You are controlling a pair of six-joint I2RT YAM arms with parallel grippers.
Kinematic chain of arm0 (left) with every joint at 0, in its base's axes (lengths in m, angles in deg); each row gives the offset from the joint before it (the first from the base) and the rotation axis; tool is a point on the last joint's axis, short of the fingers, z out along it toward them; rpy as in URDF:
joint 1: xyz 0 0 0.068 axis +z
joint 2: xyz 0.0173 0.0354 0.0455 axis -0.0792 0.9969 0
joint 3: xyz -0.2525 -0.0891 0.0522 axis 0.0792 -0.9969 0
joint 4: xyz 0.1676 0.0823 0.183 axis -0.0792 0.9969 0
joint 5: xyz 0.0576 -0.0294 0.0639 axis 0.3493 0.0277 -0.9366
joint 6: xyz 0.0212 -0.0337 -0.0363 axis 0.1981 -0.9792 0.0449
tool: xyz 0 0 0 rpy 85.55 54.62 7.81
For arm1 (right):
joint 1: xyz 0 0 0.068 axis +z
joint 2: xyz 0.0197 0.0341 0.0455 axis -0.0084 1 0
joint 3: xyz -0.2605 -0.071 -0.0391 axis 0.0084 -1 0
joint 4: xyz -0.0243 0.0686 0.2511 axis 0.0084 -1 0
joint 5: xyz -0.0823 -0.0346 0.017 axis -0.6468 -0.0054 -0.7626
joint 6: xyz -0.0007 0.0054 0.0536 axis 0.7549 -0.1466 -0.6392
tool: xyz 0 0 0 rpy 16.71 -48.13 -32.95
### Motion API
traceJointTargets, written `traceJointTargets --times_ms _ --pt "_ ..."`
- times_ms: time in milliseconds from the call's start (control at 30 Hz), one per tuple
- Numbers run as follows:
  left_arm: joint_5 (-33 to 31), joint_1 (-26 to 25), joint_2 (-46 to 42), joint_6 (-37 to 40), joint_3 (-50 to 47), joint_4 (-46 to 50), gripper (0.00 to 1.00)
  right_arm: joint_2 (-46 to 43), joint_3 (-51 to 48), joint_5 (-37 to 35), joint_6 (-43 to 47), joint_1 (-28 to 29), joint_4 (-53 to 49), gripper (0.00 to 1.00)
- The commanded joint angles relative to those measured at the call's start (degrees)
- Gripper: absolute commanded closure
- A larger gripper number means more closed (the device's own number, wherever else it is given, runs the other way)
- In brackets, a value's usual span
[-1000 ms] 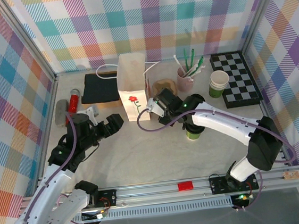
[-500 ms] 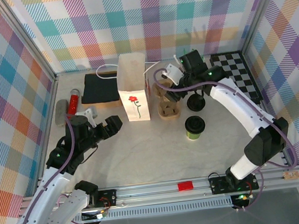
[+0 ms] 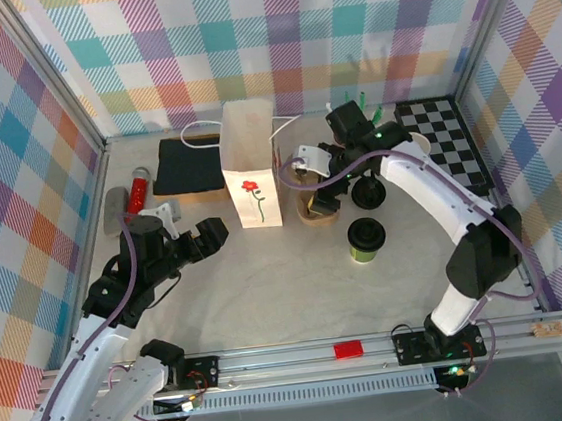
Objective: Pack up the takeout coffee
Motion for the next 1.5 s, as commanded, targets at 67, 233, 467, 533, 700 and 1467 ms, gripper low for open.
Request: traceJointTargets --times_ms 67,233,467,533,700,1467 --pt "-0.3 0.6 -0.4 0.9 1.1 1.1 0.05 6.9 8.4 -1.6 6.8 -0.4 -8.0 0.01" --pt "-1.0 0.6 -1.9 1.0 0.8 2.5 0.04 11.5 11.7 -2.4 9.0 -0.8 -8.1 0.03" --pt "-1.3 0.6 -3.1 1.1 -0.1 3.2 0.04 14.4 12.6 -5.7 10.6 -0.8 -6.3 0.06" --pt "-1.4 0.6 -2.9 1.2 -0.1 3.2 0.04 15.0 12.6 -6.8 11.0 -0.8 -5.3 0.06" --pt "-1.4 0.6 -2.5 1.6 0.2 3.4 0.04 17.0 13.8 -6.5 11.1 -0.8 -5.1 0.07" --pt "-2.2 0.6 -1.1 2.2 0.4 3.3 0.05 21.6 15.2 -8.4 11.7 -0.8 -2.3 0.25"
